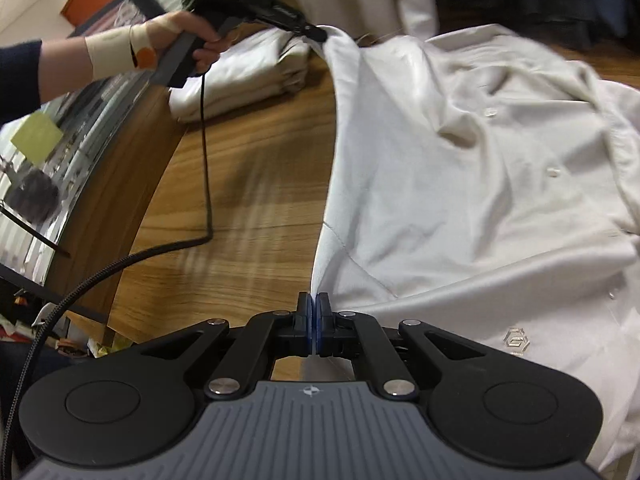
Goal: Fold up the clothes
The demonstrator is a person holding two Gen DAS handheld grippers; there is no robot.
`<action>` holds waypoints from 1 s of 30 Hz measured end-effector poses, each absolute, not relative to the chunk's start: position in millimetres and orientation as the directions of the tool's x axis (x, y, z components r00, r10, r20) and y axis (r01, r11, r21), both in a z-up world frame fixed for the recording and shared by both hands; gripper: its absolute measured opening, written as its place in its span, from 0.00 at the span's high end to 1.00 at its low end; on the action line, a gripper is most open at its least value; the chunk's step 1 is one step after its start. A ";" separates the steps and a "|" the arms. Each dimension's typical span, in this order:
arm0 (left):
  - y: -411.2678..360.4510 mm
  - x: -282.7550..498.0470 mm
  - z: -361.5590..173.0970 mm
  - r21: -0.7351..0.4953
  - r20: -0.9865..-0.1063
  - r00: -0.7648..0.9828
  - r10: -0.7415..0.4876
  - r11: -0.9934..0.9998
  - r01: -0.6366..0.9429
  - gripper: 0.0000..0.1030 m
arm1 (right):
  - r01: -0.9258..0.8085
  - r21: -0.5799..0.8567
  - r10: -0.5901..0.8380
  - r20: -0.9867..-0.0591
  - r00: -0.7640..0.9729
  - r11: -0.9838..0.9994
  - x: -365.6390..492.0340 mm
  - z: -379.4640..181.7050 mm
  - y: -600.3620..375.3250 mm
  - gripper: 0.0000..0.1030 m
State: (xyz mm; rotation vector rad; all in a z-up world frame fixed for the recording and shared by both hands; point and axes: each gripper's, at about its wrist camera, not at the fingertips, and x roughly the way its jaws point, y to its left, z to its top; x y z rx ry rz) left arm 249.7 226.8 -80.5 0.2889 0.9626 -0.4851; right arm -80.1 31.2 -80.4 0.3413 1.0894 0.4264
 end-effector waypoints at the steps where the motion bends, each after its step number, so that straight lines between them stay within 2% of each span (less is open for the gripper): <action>1: 230.5 248.4 -83.4 0.037 -0.842 0.480 -0.248 0.860 0.509 0.92 | -0.171 0.473 0.500 -0.775 0.387 0.864 -76.5 -84.1 39.0 0.98; 4: 241.4 244.5 -92.0 0.081 -0.850 0.488 -0.196 0.869 0.489 0.90 | -0.188 0.484 0.519 -0.776 0.358 0.854 -67.3 -94.1 60.1 0.98; 7: 250.6 238.7 -91.5 0.091 -0.851 0.499 -0.167 0.887 0.452 0.80 | -0.195 0.481 0.519 -0.787 0.333 0.855 -64.8 -99.9 71.8 0.91; 9: 251.3 230.7 -80.1 0.060 -0.827 0.528 -0.193 0.904 0.424 0.71 | -0.191 0.461 0.499 -0.796 0.342 0.866 -67.0 -95.7 66.8 0.88; 10: 251.6 226.7 -74.3 0.043 -0.815 0.542 -0.205 0.911 0.410 0.58 | -0.191 0.453 0.491 -0.797 0.352 0.871 -69.4 -91.1 62.4 0.85; 11: 249.9 223.6 -69.5 0.025 -0.805 0.551 -0.219 0.916 0.400 0.50 | -0.186 0.444 0.481 -0.797 0.366 0.877 -72.1 -85.9 56.8 0.79; 18: 224.7 204.7 -42.2 -0.103 -0.761 0.574 -0.303 0.929 0.354 0.49 | -0.091 0.358 0.357 -0.804 0.475 0.929 -86.5 -49.3 -16.8 0.75; 23: 182.2 187.7 -36.0 -0.157 -0.748 0.569 -0.341 0.925 0.347 0.49 | 0.016 0.285 0.235 -0.818 0.524 0.958 -91.9 -45.3 -87.5 0.72; 30: 108.8 154.3 -37.4 -0.189 -0.735 0.600 -0.314 0.946 0.264 0.45 | 0.128 0.239 0.129 -0.821 0.557 0.963 -94.5 -57.6 -215.2 0.72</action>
